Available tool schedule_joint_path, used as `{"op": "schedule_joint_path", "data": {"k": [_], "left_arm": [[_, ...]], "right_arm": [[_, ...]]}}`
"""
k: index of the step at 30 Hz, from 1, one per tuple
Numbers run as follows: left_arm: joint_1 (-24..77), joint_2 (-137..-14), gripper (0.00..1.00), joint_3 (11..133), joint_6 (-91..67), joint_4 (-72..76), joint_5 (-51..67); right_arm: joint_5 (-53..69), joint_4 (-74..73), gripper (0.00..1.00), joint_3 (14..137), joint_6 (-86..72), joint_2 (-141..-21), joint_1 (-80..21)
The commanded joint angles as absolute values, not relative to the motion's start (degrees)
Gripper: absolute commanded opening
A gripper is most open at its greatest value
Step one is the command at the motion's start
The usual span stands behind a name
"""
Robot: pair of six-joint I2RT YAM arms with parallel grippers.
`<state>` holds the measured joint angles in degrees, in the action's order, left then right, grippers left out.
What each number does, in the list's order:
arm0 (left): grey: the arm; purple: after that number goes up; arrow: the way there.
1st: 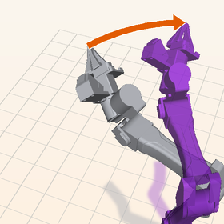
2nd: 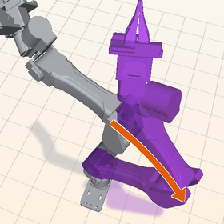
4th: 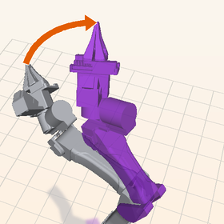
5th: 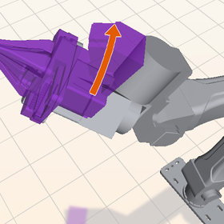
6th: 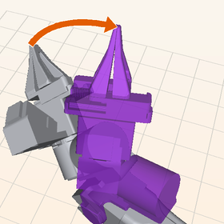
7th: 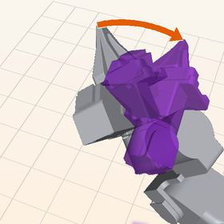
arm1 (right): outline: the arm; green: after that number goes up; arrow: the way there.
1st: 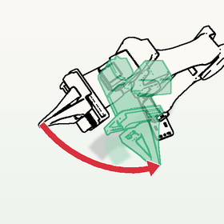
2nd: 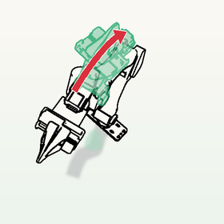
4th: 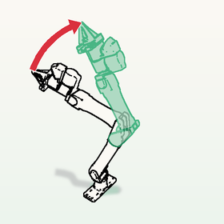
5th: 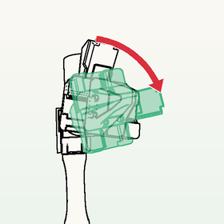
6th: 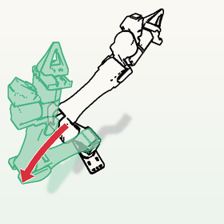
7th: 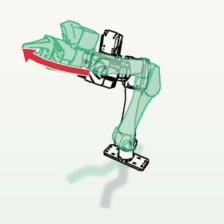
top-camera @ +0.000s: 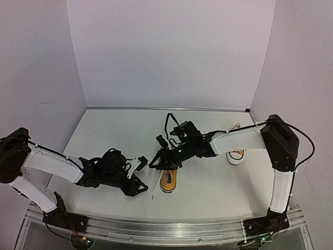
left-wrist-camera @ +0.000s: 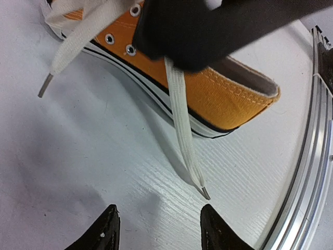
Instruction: Tie the shoes
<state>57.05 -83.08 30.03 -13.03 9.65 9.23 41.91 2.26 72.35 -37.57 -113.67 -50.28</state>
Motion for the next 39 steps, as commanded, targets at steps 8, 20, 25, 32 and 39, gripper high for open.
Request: {"op": "schedule_joint_path", "data": {"k": [8,20,25,32,39], "left_arm": [[61.01,-93.16,0.49,40.01,-9.12,9.66,6.53],[61.33,-99.61,0.34,44.49,-9.96,5.67,3.27],[61.56,-96.90,0.05,45.58,-9.16,3.27,4.57],[62.49,-86.49,0.00,49.71,-6.81,-2.21,8.04],[62.75,-94.99,0.00,59.53,-4.51,-3.10,15.21]], "right_arm": [[42.26,2.48,0.49,66.19,-38.74,-95.28,-49.16],[38.19,-2.76,0.55,54.45,-37.45,-81.15,-37.71],[35.56,-4.86,0.58,51.78,-36.27,-78.88,-36.01],[32.74,-6.06,0.60,48.38,-35.95,-77.41,-33.85],[32.80,-6.12,0.60,48.51,-35.57,-77.52,-32.57]]}}
